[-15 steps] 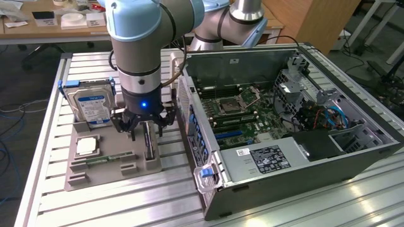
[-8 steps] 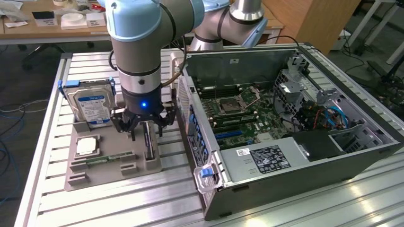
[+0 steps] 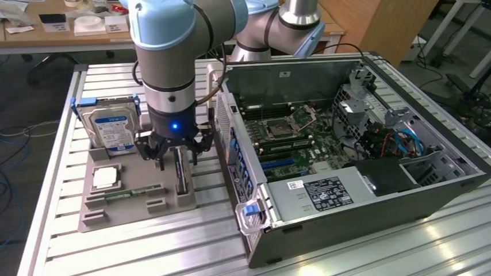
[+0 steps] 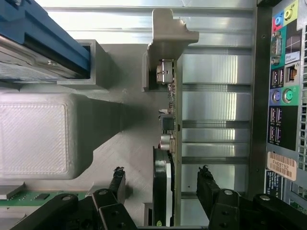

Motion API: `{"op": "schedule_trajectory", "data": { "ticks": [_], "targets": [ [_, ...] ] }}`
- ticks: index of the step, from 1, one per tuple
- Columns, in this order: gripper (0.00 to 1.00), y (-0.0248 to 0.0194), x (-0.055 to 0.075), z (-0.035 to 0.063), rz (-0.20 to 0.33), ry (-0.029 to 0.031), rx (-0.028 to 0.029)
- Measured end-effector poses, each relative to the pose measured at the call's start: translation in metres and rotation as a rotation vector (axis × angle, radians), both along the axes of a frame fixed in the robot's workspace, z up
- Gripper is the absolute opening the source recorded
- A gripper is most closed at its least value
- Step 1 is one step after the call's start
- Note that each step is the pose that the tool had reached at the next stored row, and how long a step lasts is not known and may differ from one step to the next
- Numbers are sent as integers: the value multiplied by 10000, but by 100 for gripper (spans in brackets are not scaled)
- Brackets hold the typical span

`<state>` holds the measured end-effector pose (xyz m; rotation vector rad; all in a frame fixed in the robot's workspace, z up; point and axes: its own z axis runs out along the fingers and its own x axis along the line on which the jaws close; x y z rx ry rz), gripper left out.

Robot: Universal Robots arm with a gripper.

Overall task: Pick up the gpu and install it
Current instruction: 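Pick up the gpu and move the gpu toward the slot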

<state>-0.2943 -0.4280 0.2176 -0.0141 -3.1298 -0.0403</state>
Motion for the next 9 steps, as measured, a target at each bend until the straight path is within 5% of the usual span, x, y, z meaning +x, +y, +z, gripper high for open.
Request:
{"op": "schedule_trajectory", "data": {
  "ticks": [9],
  "targets": [
    [62, 1, 0, -7, 0, -1, 1]
  ]
}}
